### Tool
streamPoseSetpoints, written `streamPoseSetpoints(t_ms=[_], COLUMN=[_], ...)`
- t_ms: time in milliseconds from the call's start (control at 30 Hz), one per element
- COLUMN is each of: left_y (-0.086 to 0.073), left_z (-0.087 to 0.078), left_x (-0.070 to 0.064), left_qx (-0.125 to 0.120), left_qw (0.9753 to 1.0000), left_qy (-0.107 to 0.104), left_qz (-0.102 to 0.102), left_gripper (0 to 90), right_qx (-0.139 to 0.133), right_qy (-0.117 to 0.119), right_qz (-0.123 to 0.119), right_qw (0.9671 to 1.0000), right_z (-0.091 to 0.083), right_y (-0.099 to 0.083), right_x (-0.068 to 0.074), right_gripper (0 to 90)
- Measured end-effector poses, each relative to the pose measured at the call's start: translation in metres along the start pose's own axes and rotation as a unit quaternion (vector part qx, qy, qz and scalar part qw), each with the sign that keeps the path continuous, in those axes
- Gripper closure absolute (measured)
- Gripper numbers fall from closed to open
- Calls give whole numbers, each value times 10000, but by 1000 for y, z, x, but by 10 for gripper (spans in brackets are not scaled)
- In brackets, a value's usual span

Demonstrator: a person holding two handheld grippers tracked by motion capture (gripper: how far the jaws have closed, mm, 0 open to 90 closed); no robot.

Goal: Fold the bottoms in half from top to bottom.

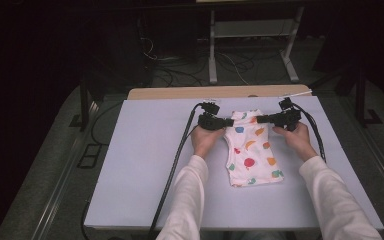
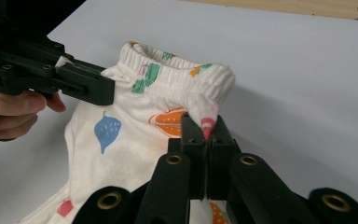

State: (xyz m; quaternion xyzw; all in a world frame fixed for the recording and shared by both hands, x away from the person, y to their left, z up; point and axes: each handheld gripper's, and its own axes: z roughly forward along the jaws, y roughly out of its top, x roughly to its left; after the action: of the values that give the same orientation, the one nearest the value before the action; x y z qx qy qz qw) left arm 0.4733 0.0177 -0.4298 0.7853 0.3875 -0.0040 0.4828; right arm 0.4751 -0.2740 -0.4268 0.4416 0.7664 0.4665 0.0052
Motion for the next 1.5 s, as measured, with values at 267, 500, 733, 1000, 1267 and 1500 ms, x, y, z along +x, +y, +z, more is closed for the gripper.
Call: streamPoseSetpoints(t_ms=[267,500,733,1000,1267,1500], left_y=[-2,-15,-24,-31,-37,-40], left_z=[-6,-10,-13,-18,-23,-30], left_x=[-8,-12,-16,-20,-26,-31], left_qx=[-97,-260,-347,-377,-414,-400], left_qw=[9999,9995,9989,9984,9971,9963], left_qy=[-48,-159,-315,-410,-632,-715], left_qz=[104,73,4,46,123,251], left_gripper=[871,871,871,871,870,870], right_qx=[-124,-122,-222,-167,-218,-215], right_qy=[130,142,161,187,305,428], right_qz=[45,-43,-100,-148,-212,-282], right_qw=[9998,9998,9996,9996,9991,9985], right_z=[-6,-9,-14,-19,-29,-34], right_y=[-6,-16,-24,-32,-38,-44], right_x=[3,11,17,24,30,36], right_gripper=[872,872,872,872,872,872])
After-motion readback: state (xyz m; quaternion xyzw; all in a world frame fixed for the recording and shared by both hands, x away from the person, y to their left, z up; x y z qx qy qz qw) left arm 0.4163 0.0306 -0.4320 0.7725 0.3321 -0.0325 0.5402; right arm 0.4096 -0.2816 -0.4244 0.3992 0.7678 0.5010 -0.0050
